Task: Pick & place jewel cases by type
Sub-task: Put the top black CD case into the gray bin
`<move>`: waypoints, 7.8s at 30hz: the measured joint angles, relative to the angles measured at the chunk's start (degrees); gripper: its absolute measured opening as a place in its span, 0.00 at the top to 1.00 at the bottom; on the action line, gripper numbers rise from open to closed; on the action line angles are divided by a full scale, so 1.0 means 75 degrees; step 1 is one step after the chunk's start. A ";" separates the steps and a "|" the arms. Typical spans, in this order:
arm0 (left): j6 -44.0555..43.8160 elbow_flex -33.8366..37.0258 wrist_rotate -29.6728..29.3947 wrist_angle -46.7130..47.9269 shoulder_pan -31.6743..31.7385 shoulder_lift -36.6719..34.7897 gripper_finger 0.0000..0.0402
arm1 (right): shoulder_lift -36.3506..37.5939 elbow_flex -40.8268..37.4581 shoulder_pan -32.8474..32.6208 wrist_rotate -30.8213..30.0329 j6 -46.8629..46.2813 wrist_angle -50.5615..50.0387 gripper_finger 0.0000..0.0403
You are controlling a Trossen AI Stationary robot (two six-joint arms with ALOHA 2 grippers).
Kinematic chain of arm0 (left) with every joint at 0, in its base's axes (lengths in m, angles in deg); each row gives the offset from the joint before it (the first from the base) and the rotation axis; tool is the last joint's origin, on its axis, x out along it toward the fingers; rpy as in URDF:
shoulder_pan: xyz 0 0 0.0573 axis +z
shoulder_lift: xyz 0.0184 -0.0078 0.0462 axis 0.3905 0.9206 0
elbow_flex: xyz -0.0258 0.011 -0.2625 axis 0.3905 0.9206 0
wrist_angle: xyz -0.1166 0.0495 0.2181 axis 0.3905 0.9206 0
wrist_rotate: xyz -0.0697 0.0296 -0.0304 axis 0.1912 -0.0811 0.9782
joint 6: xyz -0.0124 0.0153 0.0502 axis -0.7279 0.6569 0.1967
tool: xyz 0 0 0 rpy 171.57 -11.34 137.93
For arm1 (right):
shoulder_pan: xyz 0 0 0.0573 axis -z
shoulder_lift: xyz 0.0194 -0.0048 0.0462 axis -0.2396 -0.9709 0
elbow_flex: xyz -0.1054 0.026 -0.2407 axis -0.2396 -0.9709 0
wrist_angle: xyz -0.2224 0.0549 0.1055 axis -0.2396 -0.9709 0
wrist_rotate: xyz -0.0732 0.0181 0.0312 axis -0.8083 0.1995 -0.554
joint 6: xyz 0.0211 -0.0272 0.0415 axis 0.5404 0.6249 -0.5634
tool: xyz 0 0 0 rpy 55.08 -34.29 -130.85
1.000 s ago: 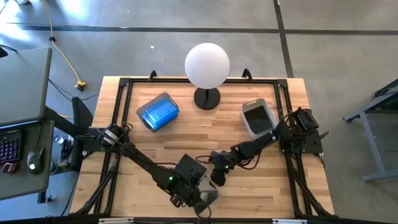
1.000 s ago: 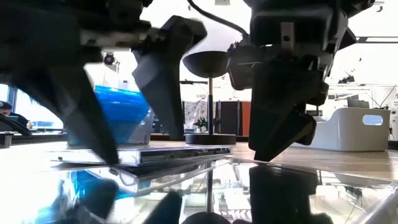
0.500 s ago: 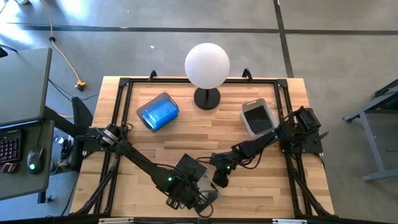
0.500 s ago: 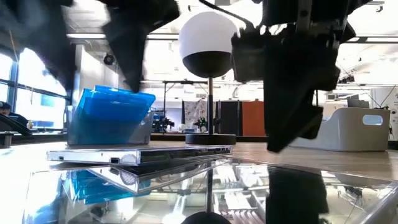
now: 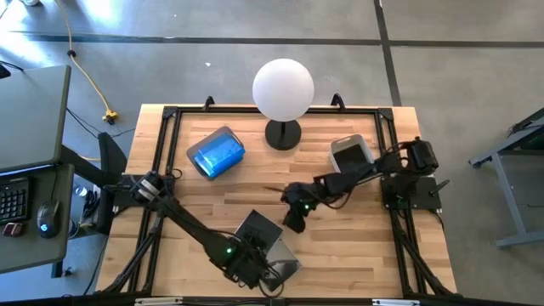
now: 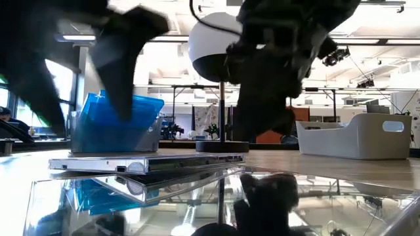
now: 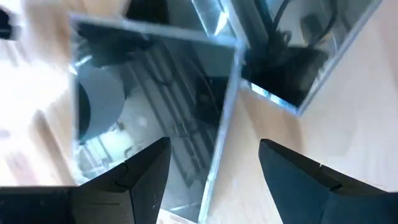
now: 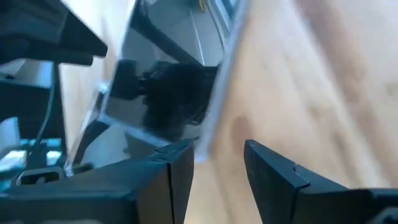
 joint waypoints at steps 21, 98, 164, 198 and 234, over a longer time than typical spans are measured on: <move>0.1638 0.1537 -0.1358 -0.1701 0.0324 -0.0055 0.40 | -0.1553 0.0020 0.0546 0.2073 -0.1187 0.2393 0.62; 0.5189 0.0071 -0.0957 -0.6668 0.3350 0.0009 0.97 | 0.5365 -0.0009 -0.4626 -0.7360 -0.1416 -0.6490 0.78; 0.8238 -0.3962 0.0306 -0.8536 0.5029 0.3955 0.55 | 0.4366 -0.0009 -0.6439 -0.8249 -0.2241 -0.9232 0.78; 0.9161 -0.3956 -0.4491 -0.6411 0.4283 0.3854 0.55 | 0.2359 -0.0012 -0.3971 -0.7601 -0.2234 -1.0564 0.78; -0.4489 -0.0231 -0.3953 0.4602 0.2411 -0.2890 0.55 | 0.5370 0.0000 -0.1683 -0.7708 0.3452 -0.7101 0.99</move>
